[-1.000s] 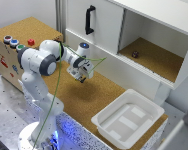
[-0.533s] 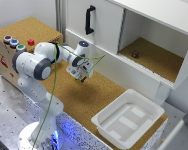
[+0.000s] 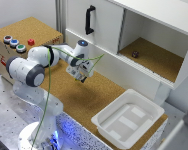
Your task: Push left the yellow block
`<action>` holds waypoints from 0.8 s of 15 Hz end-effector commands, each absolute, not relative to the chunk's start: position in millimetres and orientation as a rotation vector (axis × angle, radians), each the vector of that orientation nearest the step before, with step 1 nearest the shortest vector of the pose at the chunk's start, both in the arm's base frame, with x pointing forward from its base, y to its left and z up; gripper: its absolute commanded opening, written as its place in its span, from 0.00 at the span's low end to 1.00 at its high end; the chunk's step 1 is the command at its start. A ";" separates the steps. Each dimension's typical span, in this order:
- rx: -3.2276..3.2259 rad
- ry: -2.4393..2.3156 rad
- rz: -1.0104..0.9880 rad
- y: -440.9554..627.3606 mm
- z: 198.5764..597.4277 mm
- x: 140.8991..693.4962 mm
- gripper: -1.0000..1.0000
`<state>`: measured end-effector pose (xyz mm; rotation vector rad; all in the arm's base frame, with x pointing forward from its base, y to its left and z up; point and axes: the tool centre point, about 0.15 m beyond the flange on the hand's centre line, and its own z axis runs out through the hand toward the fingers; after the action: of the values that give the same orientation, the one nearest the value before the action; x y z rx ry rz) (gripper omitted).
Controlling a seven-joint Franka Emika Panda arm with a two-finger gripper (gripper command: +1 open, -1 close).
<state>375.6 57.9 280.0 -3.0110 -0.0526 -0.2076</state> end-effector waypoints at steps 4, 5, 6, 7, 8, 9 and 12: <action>-3.009 -0.073 -0.242 50.8 279.2 367.5 1.00; -3.009 -0.073 -0.242 50.8 279.2 367.5 1.00; -3.009 -0.073 -0.242 50.8 279.2 367.5 1.00; -3.014 -0.087 -0.219 69.0 285.8 376.4 1.00; -3.005 -0.140 -0.239 90.3 297.3 376.9 1.00; -2.997 -0.198 -0.265 113.2 309.6 377.0 1.00; -2.972 -0.347 -0.284 165.2 329.2 376.7 1.00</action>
<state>379.2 91.5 297.4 -2.9615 -0.1979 -0.2593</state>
